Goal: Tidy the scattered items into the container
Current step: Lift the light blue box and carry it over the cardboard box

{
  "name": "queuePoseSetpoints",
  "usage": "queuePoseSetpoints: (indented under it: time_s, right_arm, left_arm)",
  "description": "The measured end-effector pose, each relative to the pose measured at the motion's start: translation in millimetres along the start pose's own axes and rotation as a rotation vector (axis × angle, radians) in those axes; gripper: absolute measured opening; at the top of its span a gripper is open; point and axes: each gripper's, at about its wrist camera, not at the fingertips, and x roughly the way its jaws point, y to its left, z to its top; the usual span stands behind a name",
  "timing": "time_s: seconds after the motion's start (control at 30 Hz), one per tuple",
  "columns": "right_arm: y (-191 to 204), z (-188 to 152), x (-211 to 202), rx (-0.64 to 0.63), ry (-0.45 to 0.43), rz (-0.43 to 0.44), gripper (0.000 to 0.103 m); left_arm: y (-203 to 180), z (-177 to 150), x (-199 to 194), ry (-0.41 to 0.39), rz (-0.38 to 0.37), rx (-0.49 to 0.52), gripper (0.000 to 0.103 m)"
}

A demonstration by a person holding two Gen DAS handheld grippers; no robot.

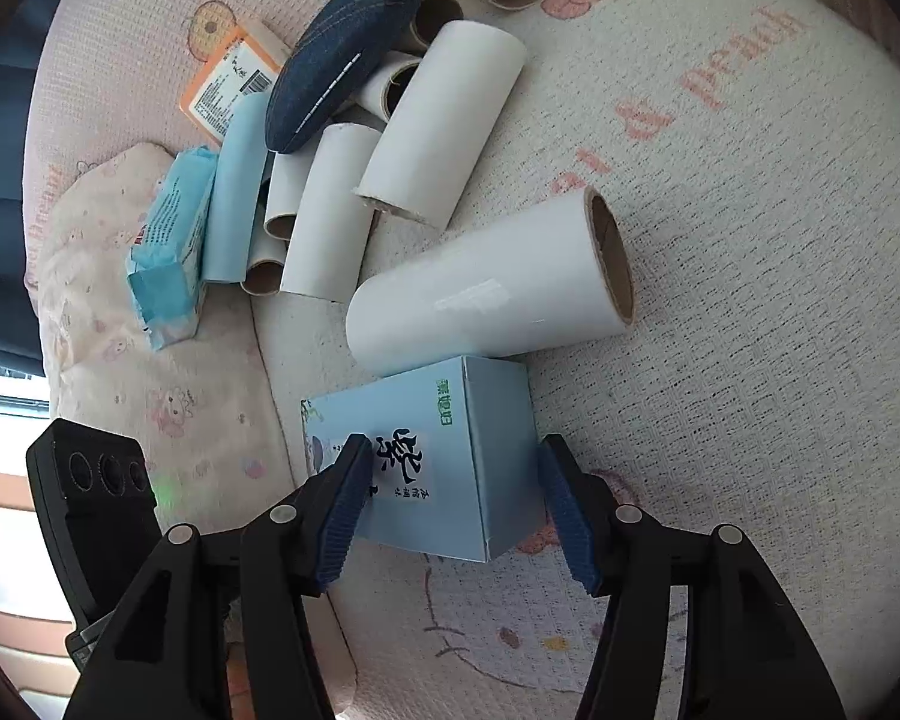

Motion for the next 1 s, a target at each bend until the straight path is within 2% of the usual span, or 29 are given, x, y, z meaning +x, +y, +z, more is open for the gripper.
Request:
queuePoseSetpoints:
  time_s: [0.13, 0.3, 0.6, 1.0]
  right_arm:
    - [11.3, -2.3, -17.4, -0.048, -0.061, -0.021, 0.055]
    - [29.0, -1.3, -46.9, -0.085, -0.158, 0.025, 0.055]
    - [67.5, 10.8, -114.6, -0.174, -0.334, 0.071, 0.055]
    - [95.5, 30.4, -214.3, -0.265, -0.552, 0.051, 0.055]
  left_arm:
    - [-13.0, -1.6, -16.6, -0.065, -0.026, -0.007, 0.054]
    - [-42.7, 4.5, -46.0, -0.146, -0.018, 0.072, 0.054]
    - [-99.5, 14.1, -98.0, -0.292, -0.056, 0.188, 0.054]
    - [-188.3, 34.7, -130.2, -0.409, -0.177, 0.320, 0.054]
